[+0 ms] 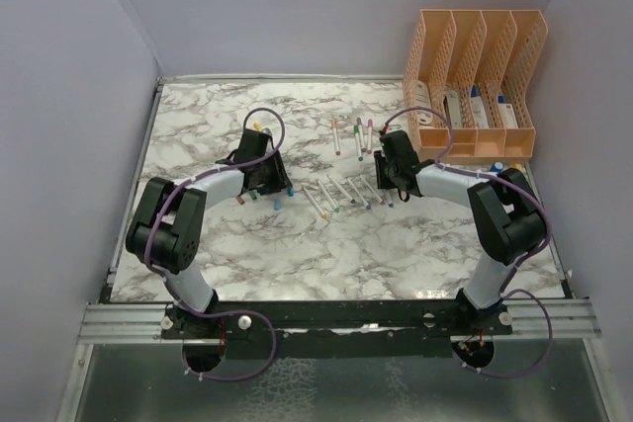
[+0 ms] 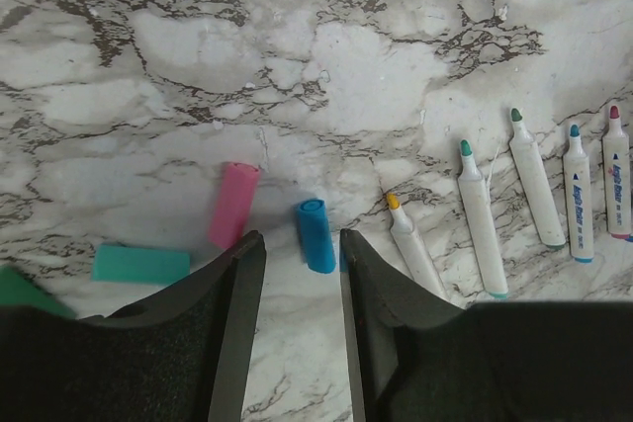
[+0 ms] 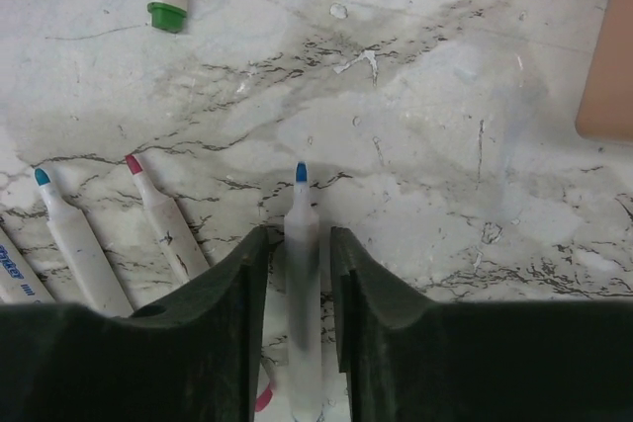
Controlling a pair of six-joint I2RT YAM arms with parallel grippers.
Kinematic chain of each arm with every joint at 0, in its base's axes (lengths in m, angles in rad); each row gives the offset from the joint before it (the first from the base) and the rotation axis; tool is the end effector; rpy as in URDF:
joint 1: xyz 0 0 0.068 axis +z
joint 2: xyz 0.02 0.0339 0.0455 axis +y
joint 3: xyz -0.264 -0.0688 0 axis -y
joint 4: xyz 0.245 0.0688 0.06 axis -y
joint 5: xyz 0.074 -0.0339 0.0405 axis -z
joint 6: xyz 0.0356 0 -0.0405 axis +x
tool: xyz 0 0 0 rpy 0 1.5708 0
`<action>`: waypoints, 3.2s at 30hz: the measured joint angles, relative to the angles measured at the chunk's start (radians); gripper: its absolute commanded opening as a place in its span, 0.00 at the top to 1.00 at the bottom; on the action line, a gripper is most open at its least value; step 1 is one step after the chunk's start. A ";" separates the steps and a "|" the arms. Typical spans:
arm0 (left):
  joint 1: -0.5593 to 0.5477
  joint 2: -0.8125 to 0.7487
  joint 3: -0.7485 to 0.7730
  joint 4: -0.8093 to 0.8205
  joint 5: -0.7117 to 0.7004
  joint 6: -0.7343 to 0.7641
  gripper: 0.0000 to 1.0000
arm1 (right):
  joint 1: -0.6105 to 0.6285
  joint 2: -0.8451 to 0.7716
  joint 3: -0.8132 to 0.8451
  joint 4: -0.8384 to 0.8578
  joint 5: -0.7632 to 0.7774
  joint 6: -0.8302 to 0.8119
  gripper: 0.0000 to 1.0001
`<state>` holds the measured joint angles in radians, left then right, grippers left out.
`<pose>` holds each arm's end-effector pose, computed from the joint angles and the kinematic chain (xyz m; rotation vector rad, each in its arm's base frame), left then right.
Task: Open the pen caps
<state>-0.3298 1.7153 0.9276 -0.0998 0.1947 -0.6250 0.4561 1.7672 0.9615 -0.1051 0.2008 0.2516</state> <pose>0.3215 -0.1173 0.1590 -0.2872 2.5331 -0.6373 0.3185 0.1483 0.1512 -0.1664 2.4514 0.0594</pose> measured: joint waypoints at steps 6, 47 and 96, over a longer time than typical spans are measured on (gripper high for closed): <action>0.000 -0.101 -0.001 -0.048 -0.036 0.000 0.44 | 0.000 0.000 0.002 -0.006 -0.011 0.015 0.59; 0.311 -0.702 -0.160 -0.087 0.066 -0.023 0.01 | 0.261 0.762 1.118 0.003 -0.303 -0.243 0.44; 0.359 -0.710 -0.200 -0.027 0.085 -0.111 0.04 | 0.332 0.787 1.120 -0.037 -0.113 -0.148 0.99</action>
<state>0.0288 1.0050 0.7273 -0.1272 0.2794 -0.7364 0.7876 2.5542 2.0819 -0.1417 0.0875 0.1040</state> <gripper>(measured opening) 0.966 0.058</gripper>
